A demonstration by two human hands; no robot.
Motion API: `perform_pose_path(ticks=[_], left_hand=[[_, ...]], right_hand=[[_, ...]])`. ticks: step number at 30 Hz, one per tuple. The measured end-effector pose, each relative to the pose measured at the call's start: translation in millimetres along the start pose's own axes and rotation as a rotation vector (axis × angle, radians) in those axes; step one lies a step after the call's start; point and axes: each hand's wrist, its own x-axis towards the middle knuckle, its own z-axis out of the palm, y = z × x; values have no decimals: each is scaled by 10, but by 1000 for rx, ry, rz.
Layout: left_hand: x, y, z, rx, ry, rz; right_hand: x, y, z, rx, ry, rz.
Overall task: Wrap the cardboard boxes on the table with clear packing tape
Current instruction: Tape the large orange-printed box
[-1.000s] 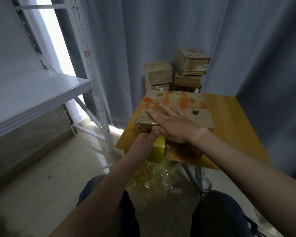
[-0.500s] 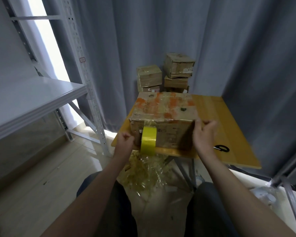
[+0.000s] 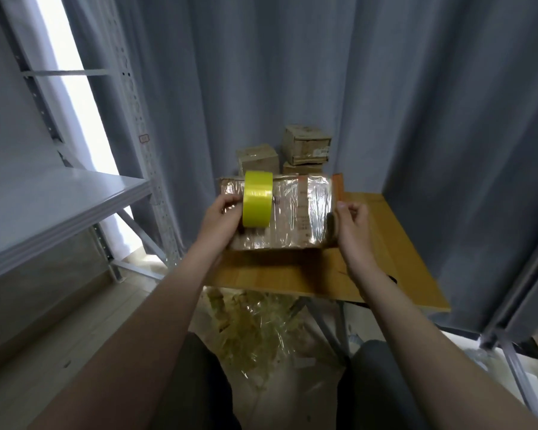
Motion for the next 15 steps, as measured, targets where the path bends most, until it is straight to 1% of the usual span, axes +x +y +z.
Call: perform_pose_path(ticks=[2,6,10,13,15], left_hand=[[110,307,-23,-10,1,-50],[366,680,56,77,-176,-149],[624,747,167,133,-260,-206],[810,740,243,42,-227,-197],[917,676,298,-20,-223,-205]], right_hand=[[116,-214,3,-61,-15,-35],[402,-494,19,-256,-61,-58],[672,-559,83,-273,-92,-41],[877,-572,107,-286,-87,-40],[982,-577,116,-347,-119,-54]])
